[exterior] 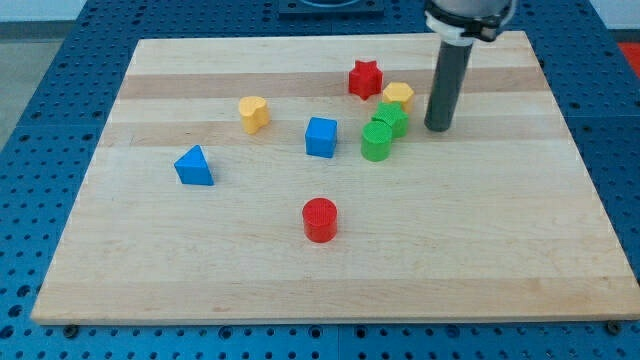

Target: Place the cube diagonal bottom left to the green circle

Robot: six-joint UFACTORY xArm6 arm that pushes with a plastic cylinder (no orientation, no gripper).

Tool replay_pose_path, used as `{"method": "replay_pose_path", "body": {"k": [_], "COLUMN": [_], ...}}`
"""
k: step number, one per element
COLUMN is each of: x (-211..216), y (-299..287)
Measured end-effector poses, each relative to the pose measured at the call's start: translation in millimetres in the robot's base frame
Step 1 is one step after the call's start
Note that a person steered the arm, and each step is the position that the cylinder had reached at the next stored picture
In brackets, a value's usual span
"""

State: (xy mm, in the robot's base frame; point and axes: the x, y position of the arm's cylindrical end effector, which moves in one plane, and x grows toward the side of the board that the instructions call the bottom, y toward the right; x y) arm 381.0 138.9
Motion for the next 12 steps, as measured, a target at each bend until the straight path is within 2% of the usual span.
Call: {"method": "replay_pose_path", "body": {"k": [3, 8, 12], "x": [80.7, 87.2, 82.4], "y": [-8.8, -21.7, -110.9]}}
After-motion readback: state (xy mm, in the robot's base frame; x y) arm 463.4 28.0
